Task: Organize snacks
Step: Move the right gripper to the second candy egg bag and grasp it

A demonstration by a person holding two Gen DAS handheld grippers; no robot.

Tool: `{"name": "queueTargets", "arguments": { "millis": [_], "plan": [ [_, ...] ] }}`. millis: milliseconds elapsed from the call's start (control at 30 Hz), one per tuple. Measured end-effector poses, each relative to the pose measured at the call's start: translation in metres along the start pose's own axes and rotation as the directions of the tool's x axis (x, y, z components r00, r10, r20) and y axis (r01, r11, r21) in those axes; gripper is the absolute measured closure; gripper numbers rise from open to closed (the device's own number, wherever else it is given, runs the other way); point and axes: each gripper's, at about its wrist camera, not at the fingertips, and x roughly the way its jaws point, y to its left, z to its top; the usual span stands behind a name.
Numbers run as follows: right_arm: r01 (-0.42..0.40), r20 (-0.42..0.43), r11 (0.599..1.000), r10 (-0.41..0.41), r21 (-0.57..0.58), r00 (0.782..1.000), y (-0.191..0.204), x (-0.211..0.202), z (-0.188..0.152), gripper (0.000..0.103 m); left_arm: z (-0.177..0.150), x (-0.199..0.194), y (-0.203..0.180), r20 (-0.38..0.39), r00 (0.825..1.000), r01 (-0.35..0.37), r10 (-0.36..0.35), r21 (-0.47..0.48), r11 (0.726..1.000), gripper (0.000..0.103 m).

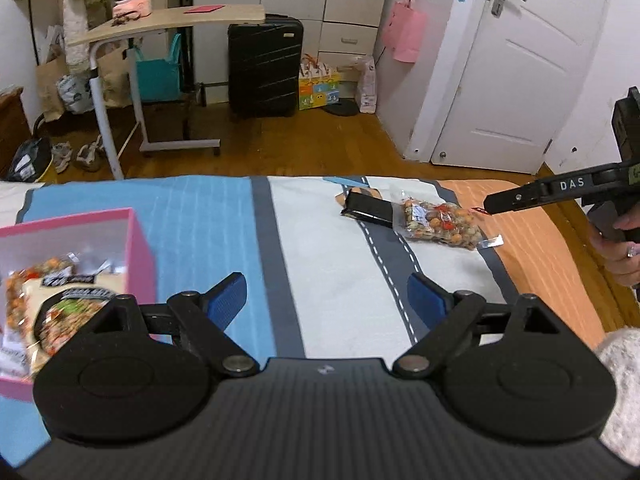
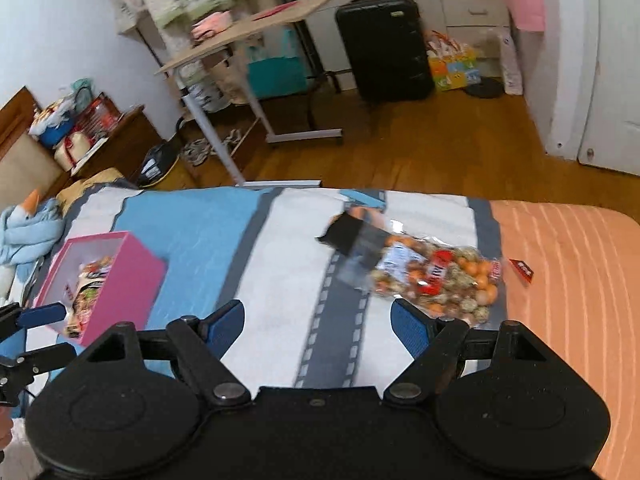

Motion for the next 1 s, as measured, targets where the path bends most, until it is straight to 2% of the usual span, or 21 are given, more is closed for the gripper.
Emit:
{"name": "queueTargets", "arguments": {
  "millis": [67, 167, 300, 367, 433, 500, 533, 600, 667, 733, 867, 933, 1000],
  "plan": [
    [-0.006, 0.035, 0.999, 0.007, -0.031, 0.999, -0.01, 0.003, -0.005, 0.019, 0.002, 0.018, -0.01, 0.013, 1.0, -0.015, 0.015, 0.019, 1.0, 0.007],
    [-0.036, 0.027, 0.999, 0.035, 0.035, 0.999, -0.026, 0.012, -0.01, 0.019, 0.005, 0.042, -0.019, 0.039, 0.999, -0.03, 0.029, 0.035, 0.999, 0.006],
    [0.025, 0.063, 0.995, -0.031, 0.096, 0.998, -0.045, 0.016, -0.015, 0.019, 0.011, 0.08, -0.03, 0.014, 1.0, -0.021, 0.02, 0.049, 0.999, 0.005],
    [0.081, 0.114, 0.988, -0.096, 0.129, 0.989, -0.059, 0.018, -0.02, 0.019, 0.014, 0.1, -0.034, -0.012, 1.0, 0.005, -0.005, 0.053, 0.999, 0.005],
    [0.174, 0.155, 0.974, -0.196, 0.144, 0.968, -0.068, 0.024, -0.021, 0.018, 0.018, 0.117, -0.037, -0.033, 0.999, 0.013, -0.011, 0.061, 0.998, 0.005],
    [0.274, 0.139, 0.944, -0.3, 0.183, 0.944, -0.08, 0.033, -0.02, 0.018, 0.024, 0.133, -0.039, -0.038, 0.999, 0.019, -0.016, 0.061, 0.998, 0.005],
    [0.303, 0.118, 0.933, -0.329, 0.195, 0.937, -0.088, 0.039, -0.018, 0.018, 0.028, 0.141, -0.04, -0.05, 0.999, 0.024, -0.021, 0.057, 0.998, 0.005],
    [0.323, 0.097, 0.915, -0.354, 0.243, 0.93, -0.103, 0.044, -0.018, 0.018, 0.035, 0.158, -0.046, -0.065, 0.998, -0.013, 0.017, 0.064, 0.998, 0.005],
    [0.292, 0.082, 0.904, -0.332, 0.312, 0.94, -0.118, 0.048, -0.018, 0.018, 0.04, 0.173, -0.056, -0.048, 0.999, -0.015, 0.02, 0.106, 0.994, 0.005],
    [0.235, 0.086, 0.893, -0.288, 0.385, 0.954, -0.131, 0.052, -0.02, 0.018, 0.043, 0.186, -0.06, -0.042, 0.999, 0.004, 0.001, 0.103, 0.995, 0.005],
    [0.165, 0.073, 0.869, -0.224, 0.467, 0.972, -0.15, 0.069, -0.027, 0.018, 0.05, 0.221, -0.065, -0.084, 0.994, 0.072, -0.07, 0.017, 0.997, 0.005],
    [0.154, 0.055, 0.832, -0.216, 0.532, 0.975, -0.163, 0.075, -0.035, 0.018, 0.054, 0.24, -0.065, -0.1, 0.987, 0.118, -0.122, -0.043, 0.992, 0.005],
    [0.131, 0.057, 0.806, -0.199, 0.578, 0.978, -0.172, 0.08, -0.042, 0.018, 0.057, 0.254, -0.065, -0.106, 0.984, 0.134, -0.144, -0.097, 0.986, 0.005]
  ]
}}
